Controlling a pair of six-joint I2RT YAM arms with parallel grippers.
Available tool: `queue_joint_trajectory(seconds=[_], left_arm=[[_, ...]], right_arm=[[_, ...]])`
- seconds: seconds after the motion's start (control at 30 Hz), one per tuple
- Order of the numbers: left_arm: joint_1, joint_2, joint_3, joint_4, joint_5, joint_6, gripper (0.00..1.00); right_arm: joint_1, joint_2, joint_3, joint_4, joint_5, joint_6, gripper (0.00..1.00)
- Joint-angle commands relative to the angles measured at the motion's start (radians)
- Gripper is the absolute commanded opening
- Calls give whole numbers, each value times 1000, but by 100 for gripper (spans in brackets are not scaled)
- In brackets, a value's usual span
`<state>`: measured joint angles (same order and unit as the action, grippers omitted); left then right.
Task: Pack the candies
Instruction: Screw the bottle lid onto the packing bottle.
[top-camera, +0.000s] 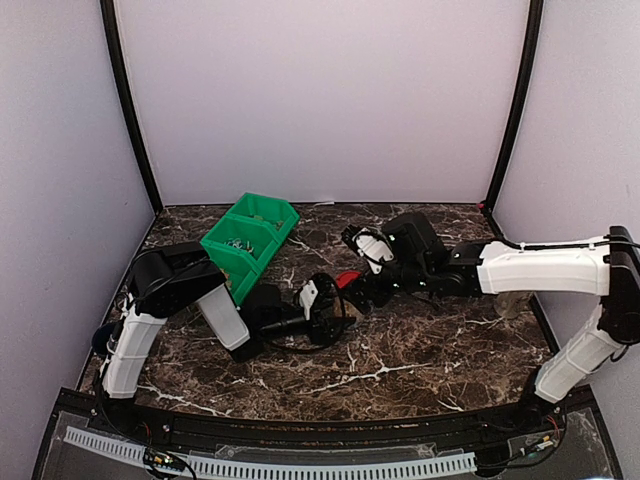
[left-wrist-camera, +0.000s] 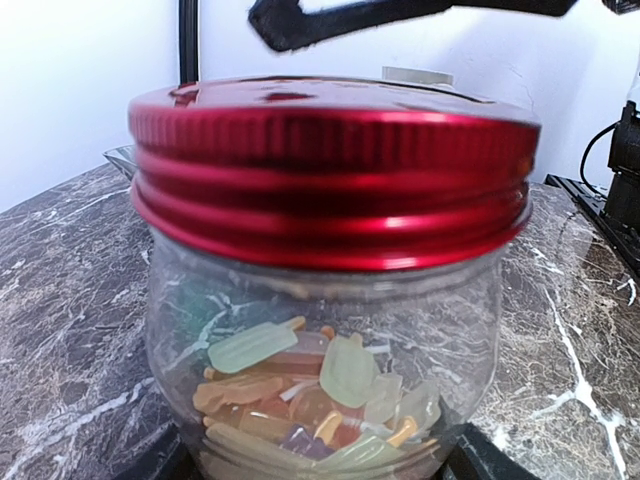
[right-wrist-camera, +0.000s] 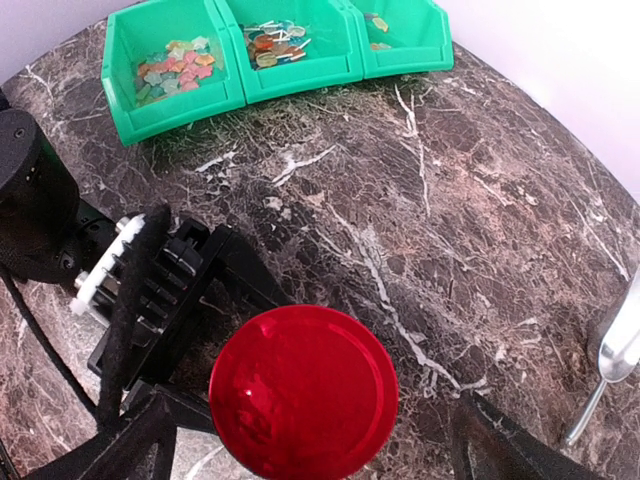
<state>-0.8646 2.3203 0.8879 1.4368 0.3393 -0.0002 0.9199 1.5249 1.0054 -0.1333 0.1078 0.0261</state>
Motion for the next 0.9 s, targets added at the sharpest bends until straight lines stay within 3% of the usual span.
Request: queue_joint_trajectory(seconds=[0.0,0.2,0.37,0.7,0.87], left_arm=[[15,4,-34,-165,27,24,65],[16,-2,-58,-124,225,52,67],[16,-2,-71,-77,373,32,68],[18,-2,-67,-75,524,21,68],[21,-1,-60,-94,537,24,68]], right_arm=[[-21,-81,20,-68,-24,-80,98],[-78,-191,-39,-142,-194,-270,99],[-79,-254,-135,-34,-356,-417,99],[-82,3,30,-144,-581,-547,93],[-100,21,20,-121,-657,-586,90]])
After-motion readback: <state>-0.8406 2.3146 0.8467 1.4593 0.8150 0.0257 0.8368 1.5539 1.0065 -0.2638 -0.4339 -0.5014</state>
